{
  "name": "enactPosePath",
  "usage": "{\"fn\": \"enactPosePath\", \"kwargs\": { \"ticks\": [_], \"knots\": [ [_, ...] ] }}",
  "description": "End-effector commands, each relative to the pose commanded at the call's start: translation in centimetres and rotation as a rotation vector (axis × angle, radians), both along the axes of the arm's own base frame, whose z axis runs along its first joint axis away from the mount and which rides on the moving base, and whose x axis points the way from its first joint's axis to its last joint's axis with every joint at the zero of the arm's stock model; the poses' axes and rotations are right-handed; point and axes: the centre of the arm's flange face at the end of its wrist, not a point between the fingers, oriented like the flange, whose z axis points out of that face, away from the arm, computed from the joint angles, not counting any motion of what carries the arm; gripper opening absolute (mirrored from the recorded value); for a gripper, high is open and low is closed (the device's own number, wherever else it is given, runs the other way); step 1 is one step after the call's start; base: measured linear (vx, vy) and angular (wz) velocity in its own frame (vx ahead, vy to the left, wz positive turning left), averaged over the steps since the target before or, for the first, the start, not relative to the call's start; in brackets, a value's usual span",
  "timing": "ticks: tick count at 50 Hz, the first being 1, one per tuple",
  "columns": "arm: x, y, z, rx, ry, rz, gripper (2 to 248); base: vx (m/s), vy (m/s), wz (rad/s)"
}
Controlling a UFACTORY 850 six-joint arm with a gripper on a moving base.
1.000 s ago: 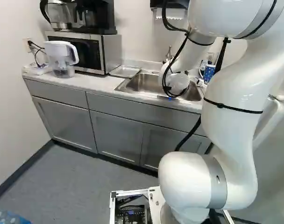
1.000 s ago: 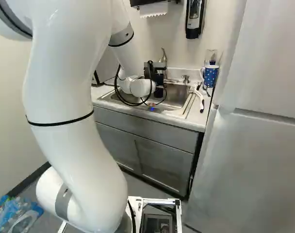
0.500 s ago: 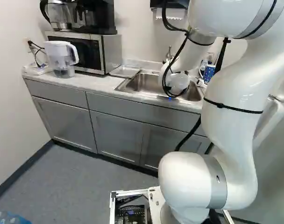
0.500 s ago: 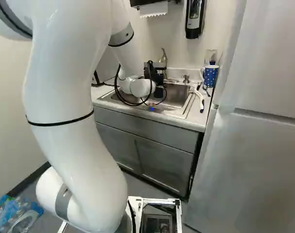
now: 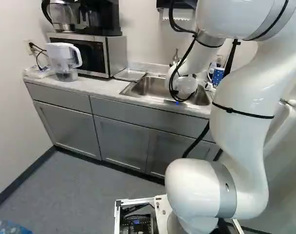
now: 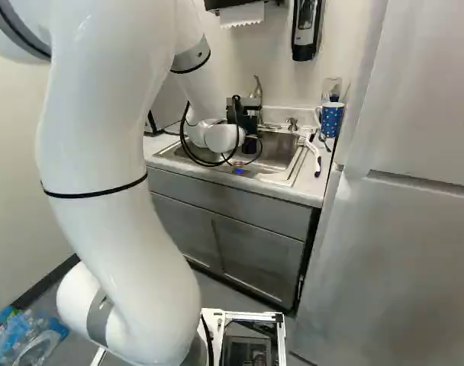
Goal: Rinse the cup and place it in the tray
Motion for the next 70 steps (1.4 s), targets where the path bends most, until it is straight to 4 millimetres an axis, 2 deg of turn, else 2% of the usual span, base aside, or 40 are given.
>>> {"fn": "enactPosePath", "kwargs": {
  "ticks": [70],
  "knots": [
    [0.00,0.00,0.00,0.000,0.000,0.000,126,0.000,0.000,0.000]
  ]
}}
